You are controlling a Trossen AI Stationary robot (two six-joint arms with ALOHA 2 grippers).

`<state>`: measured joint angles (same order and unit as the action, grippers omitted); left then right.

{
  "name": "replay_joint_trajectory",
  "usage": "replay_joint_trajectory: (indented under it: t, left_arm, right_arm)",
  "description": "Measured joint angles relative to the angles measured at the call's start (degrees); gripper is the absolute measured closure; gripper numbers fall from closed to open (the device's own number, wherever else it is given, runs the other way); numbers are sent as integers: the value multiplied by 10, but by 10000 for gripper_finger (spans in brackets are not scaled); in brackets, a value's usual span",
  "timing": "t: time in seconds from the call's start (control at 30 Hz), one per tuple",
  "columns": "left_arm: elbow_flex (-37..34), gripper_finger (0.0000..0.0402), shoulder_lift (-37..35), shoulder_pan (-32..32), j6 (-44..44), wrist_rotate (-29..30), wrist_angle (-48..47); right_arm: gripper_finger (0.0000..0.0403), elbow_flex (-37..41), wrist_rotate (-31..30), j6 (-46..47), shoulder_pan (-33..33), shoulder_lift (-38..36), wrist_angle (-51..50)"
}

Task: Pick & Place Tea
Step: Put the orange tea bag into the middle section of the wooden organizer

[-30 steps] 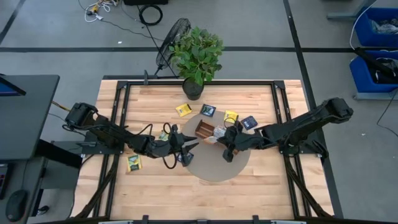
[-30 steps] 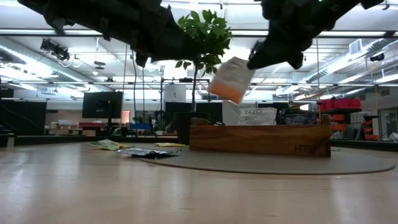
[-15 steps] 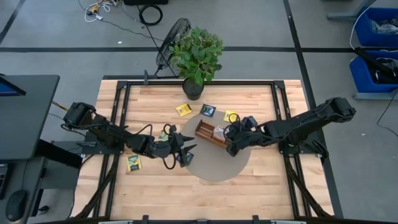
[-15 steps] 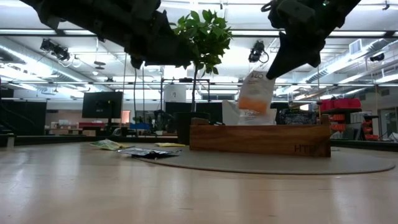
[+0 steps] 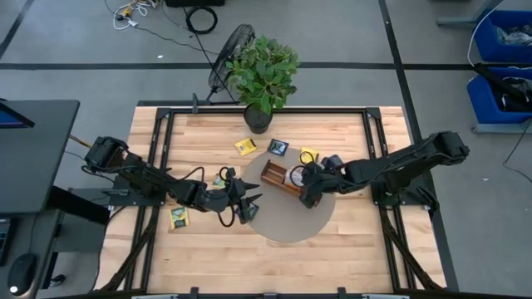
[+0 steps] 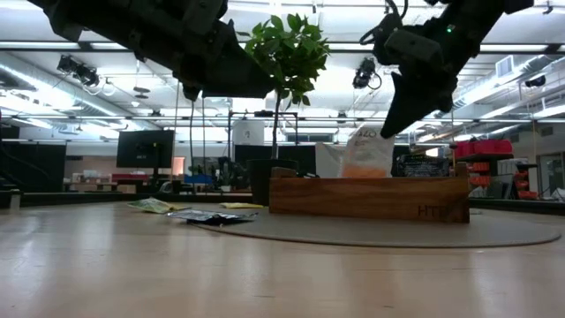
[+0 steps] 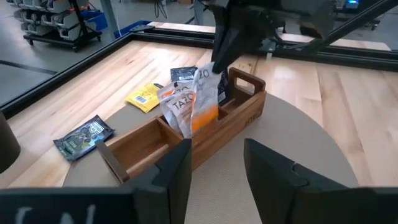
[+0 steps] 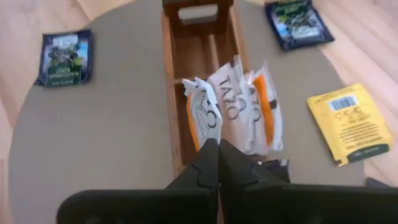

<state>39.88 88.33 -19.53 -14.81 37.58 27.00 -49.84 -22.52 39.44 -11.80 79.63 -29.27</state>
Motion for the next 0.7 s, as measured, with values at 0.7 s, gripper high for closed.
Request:
replay_joint_trajectory:
  t: [0.7]
  left_arm:
    - [0, 250, 0, 0, -11, -17, -19]
  right_arm:
    - [349, 0, -10, -21, 10, 51, 26]
